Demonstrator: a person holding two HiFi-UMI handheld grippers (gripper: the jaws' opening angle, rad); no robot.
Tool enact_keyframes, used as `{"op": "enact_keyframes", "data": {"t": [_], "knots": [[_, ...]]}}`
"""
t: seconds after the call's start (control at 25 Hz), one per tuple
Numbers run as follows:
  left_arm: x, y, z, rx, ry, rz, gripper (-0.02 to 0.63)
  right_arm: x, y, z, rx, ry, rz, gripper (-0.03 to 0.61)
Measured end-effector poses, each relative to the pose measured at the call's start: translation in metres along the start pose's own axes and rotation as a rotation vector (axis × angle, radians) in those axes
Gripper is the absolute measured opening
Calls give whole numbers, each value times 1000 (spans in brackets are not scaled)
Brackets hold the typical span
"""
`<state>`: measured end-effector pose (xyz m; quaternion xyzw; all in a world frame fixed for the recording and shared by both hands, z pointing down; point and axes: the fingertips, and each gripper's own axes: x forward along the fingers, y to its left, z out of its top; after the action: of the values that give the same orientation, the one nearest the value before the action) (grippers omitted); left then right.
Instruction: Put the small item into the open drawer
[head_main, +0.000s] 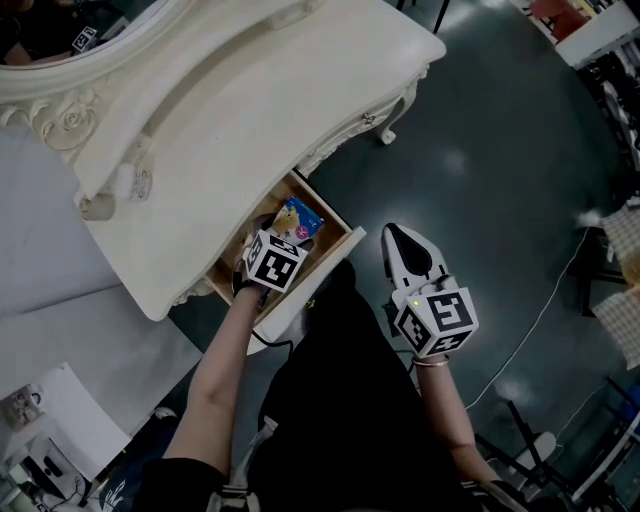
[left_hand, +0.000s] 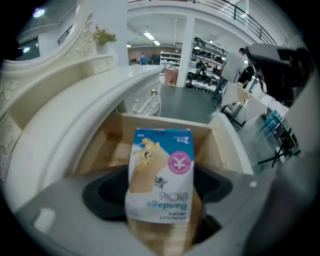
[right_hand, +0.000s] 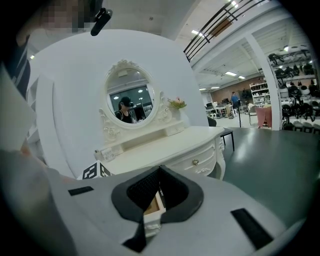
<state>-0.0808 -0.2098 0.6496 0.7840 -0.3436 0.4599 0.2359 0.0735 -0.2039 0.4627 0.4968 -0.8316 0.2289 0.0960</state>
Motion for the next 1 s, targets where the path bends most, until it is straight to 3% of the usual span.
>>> {"op": "enact_keyframes", "data": {"t": [1.0], "knots": [[43,6,-24,91,162,4,405,7,-11,-8,17,34,-19,5]]}}
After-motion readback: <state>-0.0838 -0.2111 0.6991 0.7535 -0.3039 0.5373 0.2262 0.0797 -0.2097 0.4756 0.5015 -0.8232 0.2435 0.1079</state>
